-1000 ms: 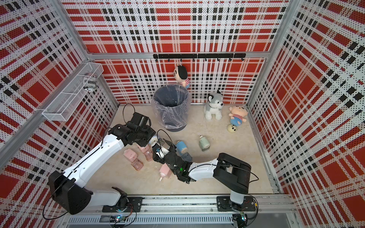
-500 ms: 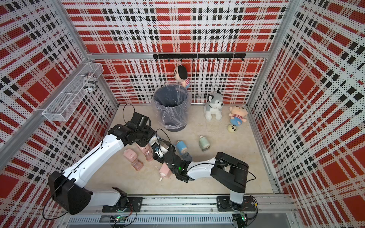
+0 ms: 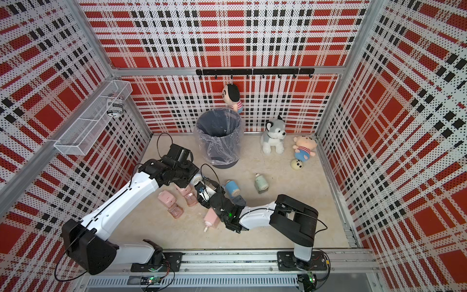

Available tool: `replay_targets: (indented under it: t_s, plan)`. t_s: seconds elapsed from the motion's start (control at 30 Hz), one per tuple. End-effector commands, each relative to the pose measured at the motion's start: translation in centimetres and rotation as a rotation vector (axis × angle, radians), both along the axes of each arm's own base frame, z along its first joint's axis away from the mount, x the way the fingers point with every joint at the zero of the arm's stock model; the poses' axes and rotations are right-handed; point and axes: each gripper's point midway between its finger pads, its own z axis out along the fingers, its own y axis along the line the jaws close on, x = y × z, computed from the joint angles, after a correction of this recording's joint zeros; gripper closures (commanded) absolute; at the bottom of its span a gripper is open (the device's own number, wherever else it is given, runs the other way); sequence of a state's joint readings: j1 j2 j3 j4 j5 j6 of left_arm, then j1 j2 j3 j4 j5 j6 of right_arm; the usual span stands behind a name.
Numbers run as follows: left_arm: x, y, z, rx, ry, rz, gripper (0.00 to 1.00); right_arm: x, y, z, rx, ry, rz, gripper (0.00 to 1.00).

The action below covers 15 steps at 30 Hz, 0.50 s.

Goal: Take out the pencil sharpener tray and clean the shavings
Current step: Open the container of the pencil sharpener.

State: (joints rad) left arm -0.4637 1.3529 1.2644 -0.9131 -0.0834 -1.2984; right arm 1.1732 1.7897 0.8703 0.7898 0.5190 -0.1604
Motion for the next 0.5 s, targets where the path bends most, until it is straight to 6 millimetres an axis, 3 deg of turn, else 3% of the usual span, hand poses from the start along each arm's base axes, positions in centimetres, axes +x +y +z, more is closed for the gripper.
replay_targets:
  t_s: [0.0, 0.23, 0.47]
  plan:
    - [0.65, -0.15, 2.29, -0.028, -0.073, 0.007, 0.63, 0.1, -0.31, -0.95, -0.008, 0.017, -0.006, 0.36]
    - [0.7, -0.1, 2.19, -0.026, -0.071, 0.013, 0.63, -0.08, -0.41, -0.9, -0.009, 0.014, 0.003, 0.47]
    - [1.05, -0.01, 2.0, -0.018, -0.068, 0.02, 0.63, -0.72, -0.76, -0.62, -0.003, 0.008, 0.024, 0.52]
